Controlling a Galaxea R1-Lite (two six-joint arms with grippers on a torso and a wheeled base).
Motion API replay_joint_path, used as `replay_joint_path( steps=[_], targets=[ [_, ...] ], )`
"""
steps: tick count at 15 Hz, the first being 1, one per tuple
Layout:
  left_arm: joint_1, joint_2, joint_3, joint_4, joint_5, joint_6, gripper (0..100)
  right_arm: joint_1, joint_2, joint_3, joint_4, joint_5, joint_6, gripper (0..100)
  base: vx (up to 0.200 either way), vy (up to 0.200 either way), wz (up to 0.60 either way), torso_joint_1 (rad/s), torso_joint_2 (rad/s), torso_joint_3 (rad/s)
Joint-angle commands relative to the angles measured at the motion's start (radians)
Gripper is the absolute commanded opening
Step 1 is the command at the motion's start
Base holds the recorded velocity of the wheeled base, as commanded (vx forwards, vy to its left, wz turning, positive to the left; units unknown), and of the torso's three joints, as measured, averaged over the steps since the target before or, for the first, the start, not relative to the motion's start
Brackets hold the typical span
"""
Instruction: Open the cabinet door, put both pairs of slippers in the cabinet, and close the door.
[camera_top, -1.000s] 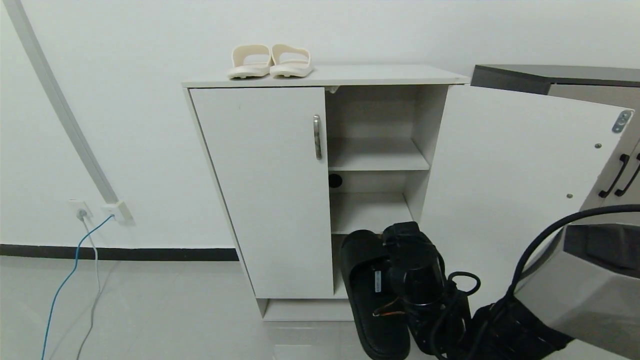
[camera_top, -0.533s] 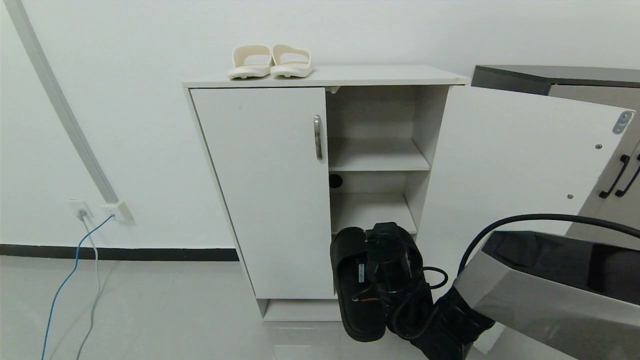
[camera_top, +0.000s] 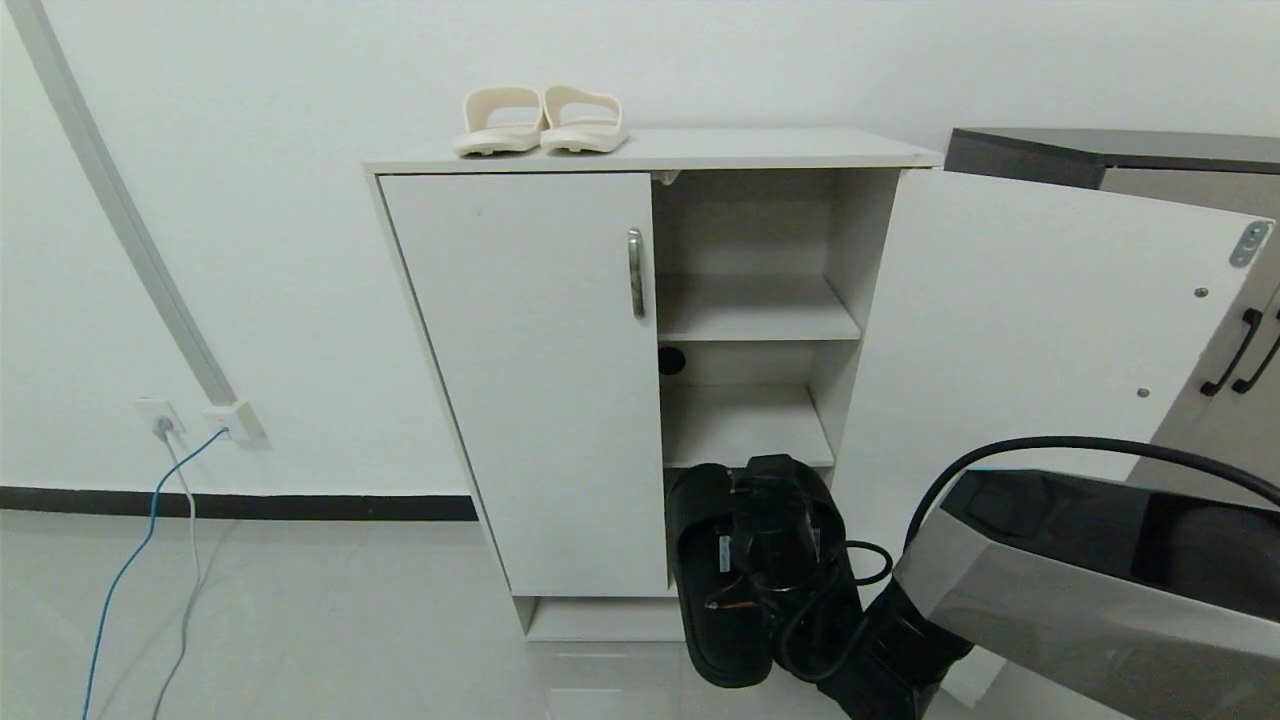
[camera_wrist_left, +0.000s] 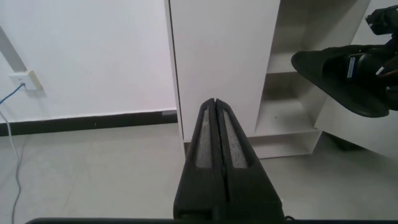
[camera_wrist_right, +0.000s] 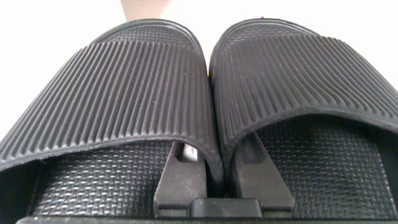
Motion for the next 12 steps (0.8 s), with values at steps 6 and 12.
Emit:
replay_joint_path(
  steps=[6,12],
  targets=[
    [0.0,0.002,0.0,0.0,0.0,-0.002,0,-0.003,0.021,0.0,0.001,-0.001,0.007,0,0.0,0.0,0.0,0.003,0.0,-0.167],
    [0.0,0.002,0.0,0.0,0.0,-0.002,0,-0.007,0.043,-0.012,-0.019,-0.047,0.008,0,0.0,0.0,0.0,0.003,0.0,-0.103]
  ],
)
